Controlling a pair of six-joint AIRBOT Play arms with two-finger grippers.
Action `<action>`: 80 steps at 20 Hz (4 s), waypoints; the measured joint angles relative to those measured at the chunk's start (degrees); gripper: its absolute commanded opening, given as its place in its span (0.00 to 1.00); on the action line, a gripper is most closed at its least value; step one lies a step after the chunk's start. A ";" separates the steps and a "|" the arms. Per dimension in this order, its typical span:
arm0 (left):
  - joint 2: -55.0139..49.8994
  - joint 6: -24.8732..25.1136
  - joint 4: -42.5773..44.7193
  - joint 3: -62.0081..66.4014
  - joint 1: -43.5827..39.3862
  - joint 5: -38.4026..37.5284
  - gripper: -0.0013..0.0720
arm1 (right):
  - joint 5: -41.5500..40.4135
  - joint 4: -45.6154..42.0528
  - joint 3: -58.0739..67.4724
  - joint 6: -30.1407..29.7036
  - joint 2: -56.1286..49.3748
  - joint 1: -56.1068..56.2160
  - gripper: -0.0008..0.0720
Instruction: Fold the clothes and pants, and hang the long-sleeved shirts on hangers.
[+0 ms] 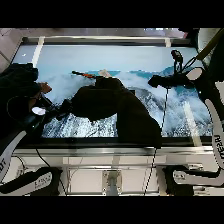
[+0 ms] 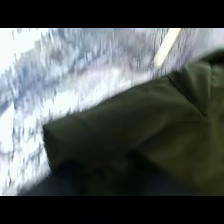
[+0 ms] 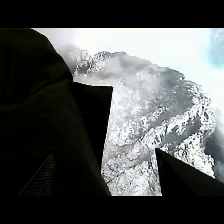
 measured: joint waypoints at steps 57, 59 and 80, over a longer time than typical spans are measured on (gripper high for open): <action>6.38 14.60 14.12 31.76 15.06 -16.81 0.03 | 46.53 5.68 40.04 3.93 -12.57 3.72 0.06; -0.94 14.97 15.67 37.05 10.29 -15.30 0.03 | 47.17 1.36 33.83 4.42 -9.01 4.28 0.06; 17.09 17.42 17.70 7.26 20.22 -38.34 0.70 | 20.48 -14.10 -0.52 7.04 10.86 -5.88 0.94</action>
